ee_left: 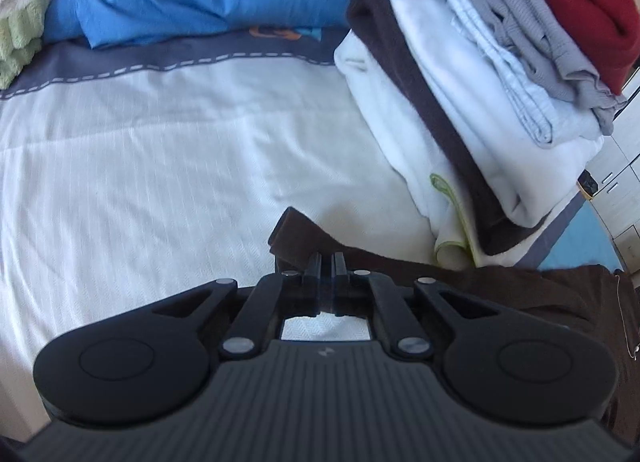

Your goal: Fold clothes

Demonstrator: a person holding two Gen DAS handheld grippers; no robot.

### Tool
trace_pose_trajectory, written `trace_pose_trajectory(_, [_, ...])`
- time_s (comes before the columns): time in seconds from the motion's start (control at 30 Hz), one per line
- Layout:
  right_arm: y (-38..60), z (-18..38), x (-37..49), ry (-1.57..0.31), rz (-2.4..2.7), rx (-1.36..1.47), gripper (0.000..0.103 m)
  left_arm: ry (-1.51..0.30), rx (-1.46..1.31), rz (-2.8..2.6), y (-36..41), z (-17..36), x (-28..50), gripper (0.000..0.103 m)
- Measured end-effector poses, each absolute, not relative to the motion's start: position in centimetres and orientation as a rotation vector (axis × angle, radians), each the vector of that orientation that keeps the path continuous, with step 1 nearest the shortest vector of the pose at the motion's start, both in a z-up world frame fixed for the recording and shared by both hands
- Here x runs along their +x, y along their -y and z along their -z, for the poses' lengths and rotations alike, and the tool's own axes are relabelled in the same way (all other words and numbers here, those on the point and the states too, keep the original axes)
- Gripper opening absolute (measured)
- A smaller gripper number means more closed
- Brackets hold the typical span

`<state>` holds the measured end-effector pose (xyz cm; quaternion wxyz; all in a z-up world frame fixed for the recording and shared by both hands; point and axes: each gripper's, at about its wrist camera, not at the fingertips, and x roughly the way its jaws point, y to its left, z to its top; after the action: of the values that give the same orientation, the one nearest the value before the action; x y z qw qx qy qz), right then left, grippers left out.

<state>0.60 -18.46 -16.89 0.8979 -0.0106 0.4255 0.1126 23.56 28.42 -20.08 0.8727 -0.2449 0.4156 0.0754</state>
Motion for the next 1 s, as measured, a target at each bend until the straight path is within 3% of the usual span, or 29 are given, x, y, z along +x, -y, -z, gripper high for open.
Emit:
trace_pose_trajectory(0.07, [18.7, 16.9, 0.9, -0.871, -0.238, 0.041, 0.031, -0.881, -0.539, -0.163, -28.9, 20.2, 23.4, 0.01])
trace_pose_trajectory(0.13, [19.0, 16.4, 0.9, -0.825, -0.261, 0.114, 0.045, -0.891, -0.578, -0.167, -29.8, 20.4, 23.0, 0.027])
trace_pose_trajectory(0.17, [19.1, 16.0, 0.9, -0.804, -0.26, 0.129, 0.049, -0.892, -0.604, -0.179, -30.5, 20.5, 22.8, 0.042])
trace_pose_trajectory(0.33, [19.0, 14.7, 0.3, -0.725, -0.225, 0.11, 0.049, -0.882, -0.741, -0.257, -34.6, 21.5, 21.7, 0.044])
trace_pose_trajectory(0.63, [18.8, 14.6, 1.8, -0.712, -0.212, 0.123, 0.05, -0.942, -0.74, -0.106, -31.5, 23.5, 23.4, 0.041])
trace_pose_trajectory(0.7, [18.1, 14.3, 2.4, -0.708, -0.228, 0.095, 0.05, -0.932, -0.723, -0.079, -30.9, 23.4, 23.5, 0.007])
trace_pose_trajectory(1.0, [19.9, 9.4, 6.3, -0.651, -0.356, -0.119, 0.057, -0.605, -0.548, 0.067, -26.7, 16.3, 19.1, 0.005])
